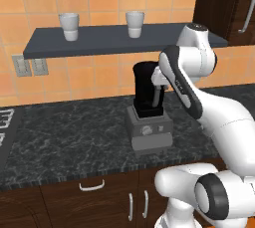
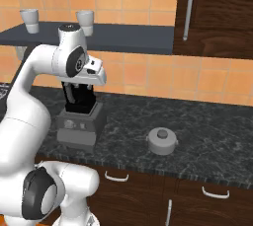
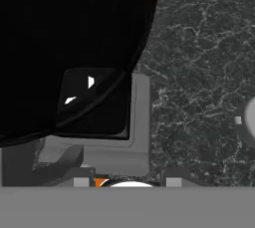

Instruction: Close the lid blender by securely placing the lid on top.

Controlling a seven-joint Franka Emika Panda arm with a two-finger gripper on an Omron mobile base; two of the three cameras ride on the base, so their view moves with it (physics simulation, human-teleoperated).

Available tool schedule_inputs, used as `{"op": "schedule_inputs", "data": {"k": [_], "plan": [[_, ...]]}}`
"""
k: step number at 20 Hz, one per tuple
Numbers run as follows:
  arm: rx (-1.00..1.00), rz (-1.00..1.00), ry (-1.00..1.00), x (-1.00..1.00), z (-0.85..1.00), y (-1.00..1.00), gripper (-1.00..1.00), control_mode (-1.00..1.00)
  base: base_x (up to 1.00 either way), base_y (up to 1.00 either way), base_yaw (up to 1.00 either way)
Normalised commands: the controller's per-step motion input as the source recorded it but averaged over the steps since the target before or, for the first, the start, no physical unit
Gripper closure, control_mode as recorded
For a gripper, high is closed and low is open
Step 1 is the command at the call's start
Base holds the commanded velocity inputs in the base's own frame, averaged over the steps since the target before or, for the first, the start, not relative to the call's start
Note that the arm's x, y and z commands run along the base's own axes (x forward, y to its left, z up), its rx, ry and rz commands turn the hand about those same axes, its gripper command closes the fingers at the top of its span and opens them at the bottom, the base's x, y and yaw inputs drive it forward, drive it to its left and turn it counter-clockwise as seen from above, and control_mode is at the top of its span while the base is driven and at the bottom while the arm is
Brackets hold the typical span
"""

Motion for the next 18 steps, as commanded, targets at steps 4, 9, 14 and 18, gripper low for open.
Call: {"op": "schedule_inputs", "data": {"k": [4,9,14,18], "plan": [[-0.01,-0.08,-0.04,-0.19,-0.15,-0.26,-1.00,-1.00,0.00,0.00,0.00],[0.01,-0.16,0.00,-0.07,-0.40,-0.99,-1.00,-1.00,0.00,0.00,0.00],[0.00,-0.22,0.10,0.03,-0.58,-1.00,-1.00,-1.00,0.00,0.00,0.00],[0.00,-0.29,0.29,0.28,-0.70,-1.00,-1.00,-1.00,0.00,0.00,0.00]]}}
